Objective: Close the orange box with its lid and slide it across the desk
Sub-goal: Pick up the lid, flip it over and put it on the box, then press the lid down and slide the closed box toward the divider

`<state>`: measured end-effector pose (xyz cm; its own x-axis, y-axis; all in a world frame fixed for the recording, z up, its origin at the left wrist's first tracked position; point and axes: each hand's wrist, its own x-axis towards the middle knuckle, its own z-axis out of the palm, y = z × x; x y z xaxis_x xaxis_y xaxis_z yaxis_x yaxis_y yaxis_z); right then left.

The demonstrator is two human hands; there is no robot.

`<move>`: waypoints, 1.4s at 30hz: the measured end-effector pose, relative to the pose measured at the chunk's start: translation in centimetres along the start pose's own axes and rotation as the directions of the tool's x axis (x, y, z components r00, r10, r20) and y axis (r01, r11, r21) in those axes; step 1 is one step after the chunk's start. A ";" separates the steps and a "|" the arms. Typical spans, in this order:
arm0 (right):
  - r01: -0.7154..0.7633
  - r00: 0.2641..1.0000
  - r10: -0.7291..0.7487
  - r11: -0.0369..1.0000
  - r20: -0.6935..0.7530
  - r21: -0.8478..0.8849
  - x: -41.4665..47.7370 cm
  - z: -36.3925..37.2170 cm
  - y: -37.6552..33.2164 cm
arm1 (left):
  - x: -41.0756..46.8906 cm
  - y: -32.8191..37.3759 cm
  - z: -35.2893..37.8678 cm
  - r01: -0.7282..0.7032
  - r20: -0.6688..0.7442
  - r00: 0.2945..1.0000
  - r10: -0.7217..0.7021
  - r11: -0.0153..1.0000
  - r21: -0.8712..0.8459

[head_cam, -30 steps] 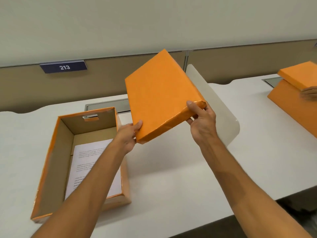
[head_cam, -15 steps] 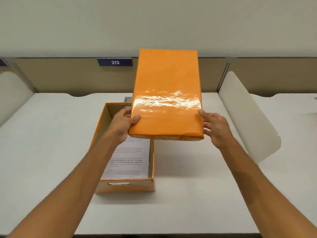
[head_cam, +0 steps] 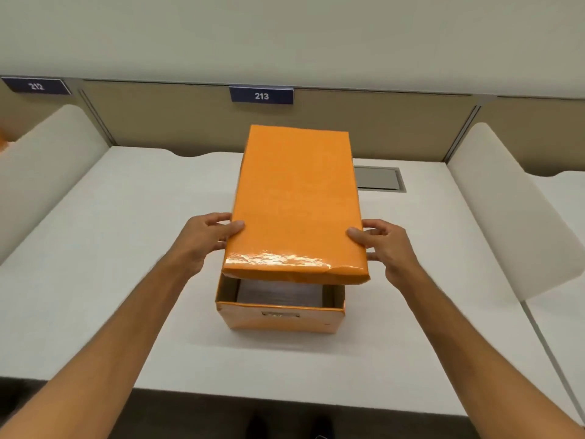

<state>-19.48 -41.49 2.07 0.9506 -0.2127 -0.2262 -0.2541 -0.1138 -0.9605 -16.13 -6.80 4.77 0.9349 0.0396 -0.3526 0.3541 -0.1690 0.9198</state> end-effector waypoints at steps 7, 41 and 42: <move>-0.112 0.993 0.114 0.993 -0.039 0.037 -2.8 1.9 3.4 | -0.4 -3.5 -0.9 0.017 0.055 0.998 -0.020 0.998 0.057; -0.151 0.988 0.144 0.980 -0.064 -0.133 -3.5 5.0 6.0 | 0.6 -8.8 -1.5 0.090 0.038 0.995 -0.089 0.995 -0.034; -0.158 0.986 0.149 0.980 -0.074 -0.123 -3.3 5.0 6.0 | 0.8 -8.8 -1.6 0.105 0.051 0.993 -0.103 0.993 -0.045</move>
<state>-23.30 -36.62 -3.74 0.8862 -0.2981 -0.3546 -0.4207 -0.1972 -0.8855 -18.44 -3.70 -3.38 0.8910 0.0063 -0.4539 0.4514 -0.1191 0.8844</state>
